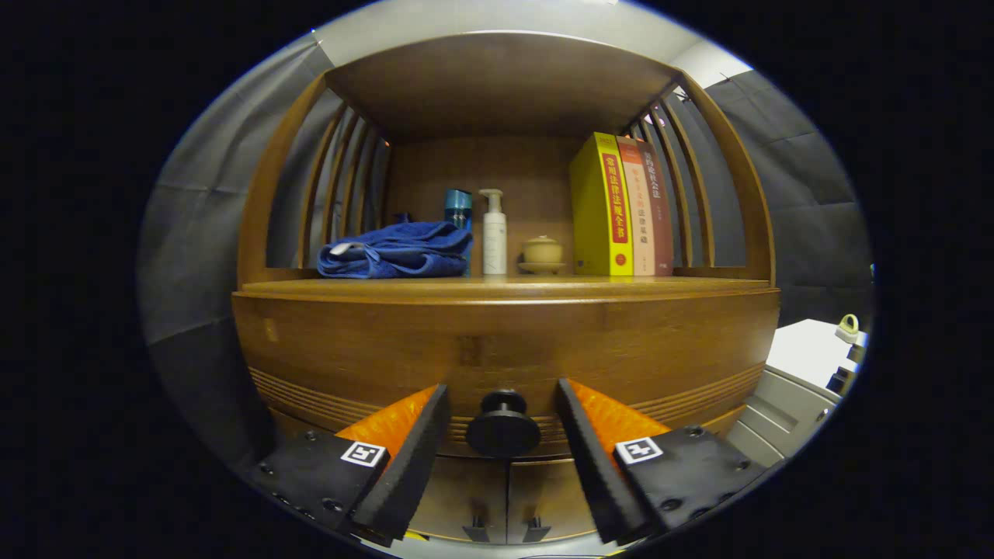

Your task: Pull open the drawer, take out the items inside it, and place them on the countertop above the cabinet.

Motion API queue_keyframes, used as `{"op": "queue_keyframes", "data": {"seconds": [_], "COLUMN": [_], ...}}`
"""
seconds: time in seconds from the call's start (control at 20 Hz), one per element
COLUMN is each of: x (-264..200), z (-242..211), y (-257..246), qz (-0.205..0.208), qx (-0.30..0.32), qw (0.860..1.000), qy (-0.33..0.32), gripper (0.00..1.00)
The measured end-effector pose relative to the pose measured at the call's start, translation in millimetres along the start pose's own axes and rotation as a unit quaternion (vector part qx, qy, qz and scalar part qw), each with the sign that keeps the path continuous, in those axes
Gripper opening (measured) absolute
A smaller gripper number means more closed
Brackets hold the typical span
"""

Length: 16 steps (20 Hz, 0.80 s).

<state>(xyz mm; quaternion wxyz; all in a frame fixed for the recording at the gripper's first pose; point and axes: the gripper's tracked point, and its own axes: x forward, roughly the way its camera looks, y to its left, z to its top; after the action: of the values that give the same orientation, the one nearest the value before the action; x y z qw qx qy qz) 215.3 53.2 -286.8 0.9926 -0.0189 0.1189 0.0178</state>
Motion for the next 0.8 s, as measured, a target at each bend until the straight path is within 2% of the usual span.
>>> {"op": "queue_keyframes", "data": {"seconds": [0.25, 0.5, 0.7, 0.8], "x": [2.4, -1.3, -26.7, -42.1], "z": [-9.1, -10.6, -11.5, -12.3], "y": [3.8, 3.6, 2.5, 2.5], "qz": [0.001, 0.007, 0.010, 0.012], "qx": [0.020, 0.053, 0.060, 0.065], "qw": [1.000, 0.998, 0.998, 0.997], "qy": [0.003, 0.026, 0.028, 0.029], "gripper": [0.56, 0.45, 0.38, 0.38]}}
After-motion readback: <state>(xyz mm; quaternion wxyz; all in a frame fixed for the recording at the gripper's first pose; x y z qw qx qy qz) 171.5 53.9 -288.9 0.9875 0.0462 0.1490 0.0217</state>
